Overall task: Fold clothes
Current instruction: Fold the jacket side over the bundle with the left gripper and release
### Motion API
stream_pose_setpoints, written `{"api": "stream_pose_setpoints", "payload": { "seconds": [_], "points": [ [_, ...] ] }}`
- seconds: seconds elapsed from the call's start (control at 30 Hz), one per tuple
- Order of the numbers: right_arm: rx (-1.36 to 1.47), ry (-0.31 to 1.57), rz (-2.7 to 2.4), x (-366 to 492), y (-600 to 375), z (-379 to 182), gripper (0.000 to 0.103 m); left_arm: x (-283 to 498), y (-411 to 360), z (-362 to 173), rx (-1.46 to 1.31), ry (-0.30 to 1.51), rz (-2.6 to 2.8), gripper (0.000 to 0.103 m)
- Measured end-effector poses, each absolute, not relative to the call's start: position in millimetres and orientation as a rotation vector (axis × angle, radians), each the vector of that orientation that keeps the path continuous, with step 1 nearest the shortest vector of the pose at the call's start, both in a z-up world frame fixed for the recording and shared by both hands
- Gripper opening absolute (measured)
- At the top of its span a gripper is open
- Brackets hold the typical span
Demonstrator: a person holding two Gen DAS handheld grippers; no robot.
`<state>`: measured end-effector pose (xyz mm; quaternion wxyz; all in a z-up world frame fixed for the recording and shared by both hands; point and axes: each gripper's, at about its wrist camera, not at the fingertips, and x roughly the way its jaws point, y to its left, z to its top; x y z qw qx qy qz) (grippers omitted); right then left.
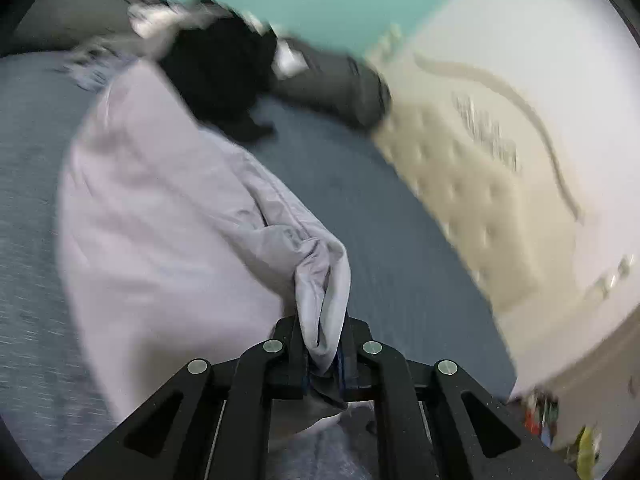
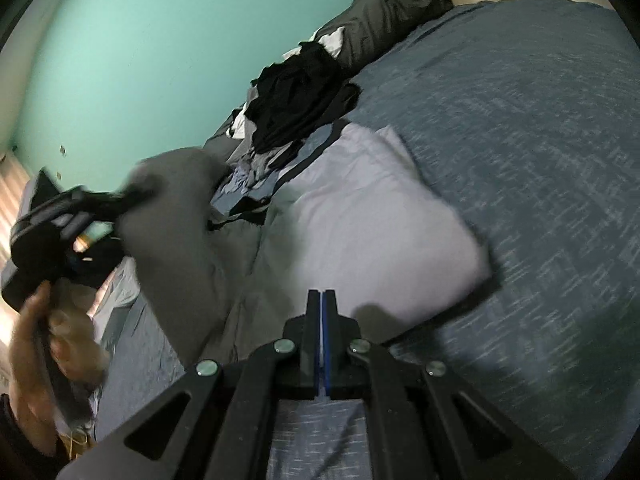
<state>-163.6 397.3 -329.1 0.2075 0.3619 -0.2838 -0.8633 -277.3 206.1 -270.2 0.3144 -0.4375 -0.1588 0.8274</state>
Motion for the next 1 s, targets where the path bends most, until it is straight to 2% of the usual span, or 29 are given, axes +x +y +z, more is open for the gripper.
{"api": "stream_pose_setpoints", "payload": {
  "seconds": [0.07, 0.17, 0.23, 0.27, 0.43, 0.5, 0.53, 0.57, 0.73, 0.83, 1.0],
  "points": [
    [1.006, -0.815, -2.419, -164, 407, -330, 0.001, -275, 233, -290, -1.222, -0.343, 2.123, 0.01],
    [1.009, -0.852, -2.422, -165, 419, -333, 0.001, -266, 242, -295, -1.248, -0.33, 2.09, 0.02],
    [1.002, -0.869, -2.41, -166, 422, -332, 0.001, -255, 228, -283, -1.208, -0.372, 2.107, 0.049],
    [0.991, -0.874, -2.401, -167, 421, -331, 0.001, -251, 219, -275, -1.187, -0.388, 2.124, 0.054],
    [0.939, -0.902, -2.359, -170, 420, -322, 0.003, -242, 164, -247, -1.112, -0.382, 2.283, 0.056],
    [0.915, -0.899, -2.366, -171, 418, -317, 0.016, -243, 150, -255, -1.164, -0.335, 2.343, 0.056],
    [0.906, -0.902, -2.369, -171, 417, -314, 0.03, -243, 143, -260, -1.194, -0.31, 2.37, 0.056],
    [0.897, -0.905, -2.372, -172, 416, -312, 0.036, -245, 139, -268, -1.226, -0.282, 2.387, 0.056],
    [0.93, -0.846, -2.37, -181, 399, -310, 0.038, -239, 128, -310, -1.336, -0.198, 2.402, 0.056],
    [0.952, -0.808, -2.368, -187, 389, -308, 0.046, -233, 129, -325, -1.36, -0.196, 2.383, 0.056],
    [0.987, -0.745, -2.363, -197, 371, -306, 0.054, -229, 134, -329, -1.347, -0.155, 2.387, 0.056]
  ]
}}
